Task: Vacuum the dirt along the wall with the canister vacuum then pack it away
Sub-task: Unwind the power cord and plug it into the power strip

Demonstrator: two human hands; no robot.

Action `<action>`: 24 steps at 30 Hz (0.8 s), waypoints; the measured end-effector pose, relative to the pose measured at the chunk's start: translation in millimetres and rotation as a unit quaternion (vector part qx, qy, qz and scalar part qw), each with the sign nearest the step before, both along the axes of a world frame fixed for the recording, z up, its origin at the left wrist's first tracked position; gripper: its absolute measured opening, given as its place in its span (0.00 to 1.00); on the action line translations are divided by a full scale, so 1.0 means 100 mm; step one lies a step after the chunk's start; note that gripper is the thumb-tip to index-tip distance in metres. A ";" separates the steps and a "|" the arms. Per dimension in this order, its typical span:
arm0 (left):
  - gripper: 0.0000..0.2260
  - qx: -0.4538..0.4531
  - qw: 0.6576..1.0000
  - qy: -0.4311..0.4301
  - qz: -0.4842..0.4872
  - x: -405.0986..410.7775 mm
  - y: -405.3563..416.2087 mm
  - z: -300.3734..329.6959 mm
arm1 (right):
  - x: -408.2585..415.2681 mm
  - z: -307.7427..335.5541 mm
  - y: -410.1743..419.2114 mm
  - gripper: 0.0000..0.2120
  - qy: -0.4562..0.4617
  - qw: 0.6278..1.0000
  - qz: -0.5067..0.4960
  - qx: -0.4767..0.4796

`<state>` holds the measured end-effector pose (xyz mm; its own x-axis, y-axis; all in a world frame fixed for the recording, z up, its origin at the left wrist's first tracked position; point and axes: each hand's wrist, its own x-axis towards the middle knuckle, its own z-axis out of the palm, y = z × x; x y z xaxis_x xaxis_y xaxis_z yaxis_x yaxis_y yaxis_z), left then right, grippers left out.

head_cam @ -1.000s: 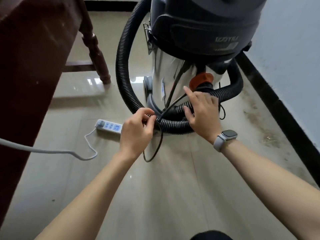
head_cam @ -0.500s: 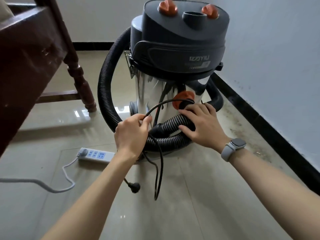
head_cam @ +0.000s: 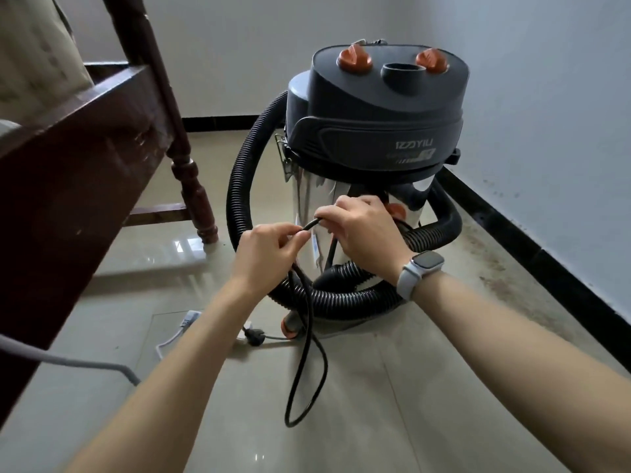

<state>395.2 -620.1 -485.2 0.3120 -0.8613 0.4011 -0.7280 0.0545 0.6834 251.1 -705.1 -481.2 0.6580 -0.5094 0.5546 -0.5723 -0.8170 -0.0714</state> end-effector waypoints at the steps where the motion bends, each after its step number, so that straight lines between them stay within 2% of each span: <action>1: 0.09 0.020 1.000 -0.005 -0.007 0.04 0.03 -0.03 | 0.03 -0.02 0.00 0.12 -0.037 0.999 0.001 0.014; 4: 0.11 0.082 0.996 -0.017 -0.041 0.16 0.10 -0.07 | 0.01 0.04 -0.07 0.10 -0.233 0.967 -0.055 0.081; 6: 0.10 0.075 0.996 -0.003 -0.043 0.18 0.09 -0.05 | -0.04 0.15 -0.17 0.11 -0.308 0.940 -0.097 0.111; 10: 0.10 0.020 1.000 0.005 0.005 0.06 -0.06 0.11 | -0.16 0.26 -0.24 0.13 -0.309 0.935 -0.114 0.134; 14: 0.10 -0.069 0.994 0.066 0.055 -0.02 -0.33 0.43 | -0.21 0.31 -0.14 0.19 -0.274 0.948 -0.136 0.087; 16: 0.11 -0.090 0.991 0.065 0.070 -0.04 -0.46 0.58 | -0.20 0.31 0.00 0.22 -0.268 0.956 -0.071 0.091; 18: 0.11 -0.100 0.990 0.057 0.086 -0.05 -0.59 0.65 | -0.14 0.32 0.14 0.28 -0.239 0.936 0.035 0.255; 19: 0.12 -0.100 0.989 0.058 0.092 -0.06 -0.63 0.66 | -0.11 0.33 0.18 0.32 -0.201 0.909 0.069 0.358; 21: 0.10 -0.101 0.989 0.069 0.087 -0.05 -0.69 0.66 | -0.06 0.33 0.15 0.35 -0.126 0.867 0.103 0.471; 24: 0.08 -0.106 0.988 0.105 0.045 -0.01 -0.73 0.67 | -0.03 0.33 -0.01 0.15 -0.142 0.840 0.145 0.504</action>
<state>394.4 -693.6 -417.9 0.4785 -0.7302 0.4877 -0.5802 0.1539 0.7998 247.6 -706.3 -448.0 0.7493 -0.6556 0.0934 -0.2028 -0.3614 -0.9101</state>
